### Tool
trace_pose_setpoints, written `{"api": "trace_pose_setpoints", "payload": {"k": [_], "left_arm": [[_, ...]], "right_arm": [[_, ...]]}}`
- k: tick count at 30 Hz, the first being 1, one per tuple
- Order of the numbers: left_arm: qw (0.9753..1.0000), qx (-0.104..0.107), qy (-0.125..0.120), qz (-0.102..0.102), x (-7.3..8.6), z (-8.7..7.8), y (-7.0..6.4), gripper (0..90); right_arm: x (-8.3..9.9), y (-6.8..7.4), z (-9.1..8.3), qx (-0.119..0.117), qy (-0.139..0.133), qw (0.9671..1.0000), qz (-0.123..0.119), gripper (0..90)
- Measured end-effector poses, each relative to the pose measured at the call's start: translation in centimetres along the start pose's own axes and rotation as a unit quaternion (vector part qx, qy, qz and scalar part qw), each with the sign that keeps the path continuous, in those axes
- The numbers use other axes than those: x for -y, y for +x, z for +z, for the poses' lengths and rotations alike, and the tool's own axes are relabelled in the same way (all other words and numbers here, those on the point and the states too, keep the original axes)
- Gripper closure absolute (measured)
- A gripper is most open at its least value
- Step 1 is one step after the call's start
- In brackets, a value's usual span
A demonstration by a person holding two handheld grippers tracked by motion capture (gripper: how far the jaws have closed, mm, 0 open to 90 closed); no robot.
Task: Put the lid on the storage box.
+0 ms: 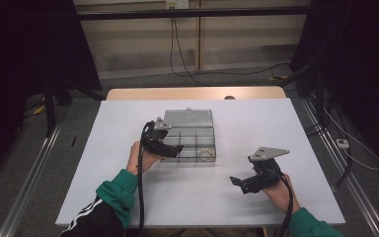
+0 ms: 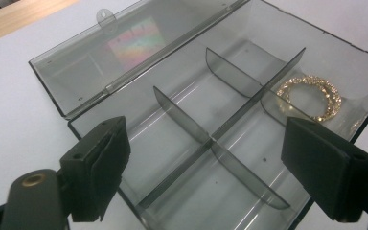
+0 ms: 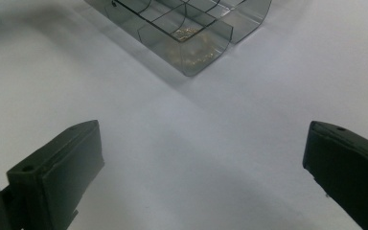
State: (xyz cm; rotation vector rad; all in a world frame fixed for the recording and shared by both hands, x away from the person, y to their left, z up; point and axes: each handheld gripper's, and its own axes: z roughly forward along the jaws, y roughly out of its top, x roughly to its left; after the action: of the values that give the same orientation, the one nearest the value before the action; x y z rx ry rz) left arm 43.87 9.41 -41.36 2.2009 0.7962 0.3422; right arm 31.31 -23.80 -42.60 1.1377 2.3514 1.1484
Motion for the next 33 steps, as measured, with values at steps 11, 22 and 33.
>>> {"api": "trace_pose_setpoints", "payload": {"k": [11, 22, 33], "left_arm": [[0.9998, 0.008, 0.019, -0.001, -0.2, 1.4, -0.6, 40.7], [0.9991, -0.001, 0.039, -0.013, 0.1, 2.9, -0.6, 64.6], [0.9991, 0.002, 0.041, -0.004, 0.1, 3.0, -0.5, 69.4]], "right_arm": [[0.0, -0.1, -0.1, 0.001, 0.0, 1.0, 0.002, 0.0], [0.0, -0.1, -0.1, 0.001, 0.001, 1.0, 0.006, 0.0], [-0.3, -0.1, 0.1, 0.002, -0.004, 0.9999, 0.009, 0.0]]}}
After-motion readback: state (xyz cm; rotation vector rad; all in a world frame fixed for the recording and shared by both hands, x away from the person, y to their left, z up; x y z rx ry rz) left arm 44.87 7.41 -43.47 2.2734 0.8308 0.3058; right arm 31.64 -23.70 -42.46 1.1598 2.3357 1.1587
